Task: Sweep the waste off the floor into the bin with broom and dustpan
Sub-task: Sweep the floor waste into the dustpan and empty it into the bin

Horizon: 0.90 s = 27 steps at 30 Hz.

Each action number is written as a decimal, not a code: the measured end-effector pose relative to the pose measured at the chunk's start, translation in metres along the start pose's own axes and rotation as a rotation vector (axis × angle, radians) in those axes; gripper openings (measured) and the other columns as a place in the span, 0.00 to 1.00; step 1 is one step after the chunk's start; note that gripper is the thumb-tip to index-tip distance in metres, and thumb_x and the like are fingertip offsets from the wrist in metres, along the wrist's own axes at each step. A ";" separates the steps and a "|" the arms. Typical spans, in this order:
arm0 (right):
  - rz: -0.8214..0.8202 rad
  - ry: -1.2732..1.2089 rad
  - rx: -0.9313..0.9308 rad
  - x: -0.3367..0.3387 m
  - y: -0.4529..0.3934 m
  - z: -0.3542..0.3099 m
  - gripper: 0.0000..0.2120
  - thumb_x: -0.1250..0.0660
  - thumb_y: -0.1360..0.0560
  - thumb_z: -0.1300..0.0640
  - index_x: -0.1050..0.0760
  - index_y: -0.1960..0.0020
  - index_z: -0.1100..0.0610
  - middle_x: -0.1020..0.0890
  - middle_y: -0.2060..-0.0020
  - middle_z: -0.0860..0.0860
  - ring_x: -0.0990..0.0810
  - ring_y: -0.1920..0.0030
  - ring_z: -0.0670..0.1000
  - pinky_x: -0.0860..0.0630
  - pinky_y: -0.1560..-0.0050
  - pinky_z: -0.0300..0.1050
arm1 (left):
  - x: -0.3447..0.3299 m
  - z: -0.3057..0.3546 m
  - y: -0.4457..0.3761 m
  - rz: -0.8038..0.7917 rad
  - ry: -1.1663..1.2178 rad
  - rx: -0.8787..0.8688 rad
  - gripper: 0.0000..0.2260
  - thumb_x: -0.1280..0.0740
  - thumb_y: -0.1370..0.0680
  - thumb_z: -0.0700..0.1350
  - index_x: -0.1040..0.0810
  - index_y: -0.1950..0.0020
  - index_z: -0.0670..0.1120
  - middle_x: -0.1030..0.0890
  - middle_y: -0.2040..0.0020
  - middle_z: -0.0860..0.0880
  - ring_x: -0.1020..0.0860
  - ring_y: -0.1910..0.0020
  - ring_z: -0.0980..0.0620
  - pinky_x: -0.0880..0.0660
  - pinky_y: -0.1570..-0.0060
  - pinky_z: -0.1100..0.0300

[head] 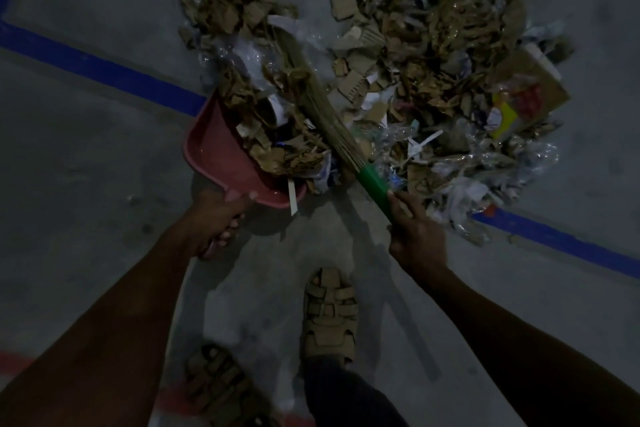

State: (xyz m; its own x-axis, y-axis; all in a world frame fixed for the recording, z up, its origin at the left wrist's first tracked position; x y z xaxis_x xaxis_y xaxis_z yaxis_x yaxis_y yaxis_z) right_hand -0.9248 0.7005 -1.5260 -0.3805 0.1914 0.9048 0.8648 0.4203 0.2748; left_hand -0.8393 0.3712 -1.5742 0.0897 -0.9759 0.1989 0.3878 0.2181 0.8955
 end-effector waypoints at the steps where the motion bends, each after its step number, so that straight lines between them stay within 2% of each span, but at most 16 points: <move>1: -0.003 -0.008 0.015 0.002 0.002 -0.002 0.33 0.26 0.33 0.65 0.29 0.29 0.57 0.26 0.33 0.56 0.19 0.63 0.60 0.27 0.72 0.43 | -0.002 0.006 0.003 0.006 -0.005 -0.014 0.21 0.30 0.21 0.56 0.29 0.64 0.42 0.32 0.77 0.50 0.36 0.81 0.55 0.38 0.79 0.66; 5: 0.015 -0.009 0.080 0.017 0.009 -0.013 0.32 0.27 0.34 0.65 0.27 0.31 0.58 0.24 0.35 0.57 0.19 0.62 0.61 0.27 0.71 0.43 | -0.014 0.030 0.013 -0.007 0.004 -0.075 0.20 0.31 0.20 0.56 0.30 0.62 0.43 0.31 0.74 0.48 0.37 0.83 0.56 0.39 0.81 0.67; 12: 0.079 -0.081 0.034 0.043 0.036 -0.020 0.31 0.26 0.34 0.66 0.26 0.31 0.59 0.24 0.34 0.56 0.19 0.61 0.61 0.24 0.71 0.46 | -0.011 0.045 0.047 -0.042 0.044 -0.123 0.18 0.29 0.21 0.55 0.30 0.58 0.44 0.33 0.73 0.46 0.38 0.82 0.54 0.40 0.80 0.66; 15: 0.114 -0.127 -0.022 0.067 0.051 -0.027 0.32 0.25 0.34 0.67 0.26 0.31 0.58 0.23 0.34 0.57 0.18 0.58 0.62 0.21 0.69 0.51 | -0.008 0.055 0.075 -0.040 0.052 -0.143 0.20 0.29 0.21 0.54 0.33 0.63 0.44 0.33 0.75 0.48 0.38 0.81 0.54 0.39 0.80 0.66; 18: 0.129 -0.163 -0.091 0.093 0.067 -0.033 0.33 0.25 0.34 0.66 0.26 0.29 0.56 0.23 0.33 0.55 0.18 0.54 0.62 0.21 0.63 0.49 | -0.001 0.068 0.112 -0.036 0.035 -0.180 0.22 0.29 0.21 0.54 0.35 0.66 0.46 0.33 0.75 0.49 0.37 0.81 0.53 0.39 0.78 0.65; 23: 0.156 -0.191 -0.122 0.159 0.100 -0.065 0.33 0.24 0.34 0.65 0.26 0.29 0.55 0.23 0.34 0.52 0.18 0.53 0.59 0.22 0.63 0.47 | 0.016 0.089 0.188 -0.032 0.027 -0.182 0.21 0.29 0.21 0.54 0.34 0.65 0.45 0.33 0.75 0.47 0.36 0.81 0.53 0.38 0.77 0.64; 27: 0.153 -0.219 -0.185 0.236 0.132 -0.104 0.33 0.23 0.34 0.64 0.25 0.30 0.54 0.23 0.34 0.50 0.18 0.51 0.57 0.21 0.60 0.48 | 0.041 0.111 0.272 0.011 0.040 -0.175 0.21 0.28 0.21 0.54 0.32 0.66 0.45 0.32 0.75 0.48 0.36 0.80 0.53 0.39 0.76 0.65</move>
State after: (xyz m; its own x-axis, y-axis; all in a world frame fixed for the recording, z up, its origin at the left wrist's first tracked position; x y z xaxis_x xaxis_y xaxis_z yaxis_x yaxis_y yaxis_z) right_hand -0.8667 0.7094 -1.2423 -0.2853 0.4344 0.8543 0.9547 0.2075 0.2133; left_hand -0.8319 0.3902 -1.2779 0.1297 -0.9733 0.1893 0.5404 0.2295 0.8095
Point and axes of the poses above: each hand's wrist, its own y-axis away from the middle knuckle, its own x-axis out of the back of the hand, z = x × y, the point moved 9 cm from there along -y, towards the middle knuckle
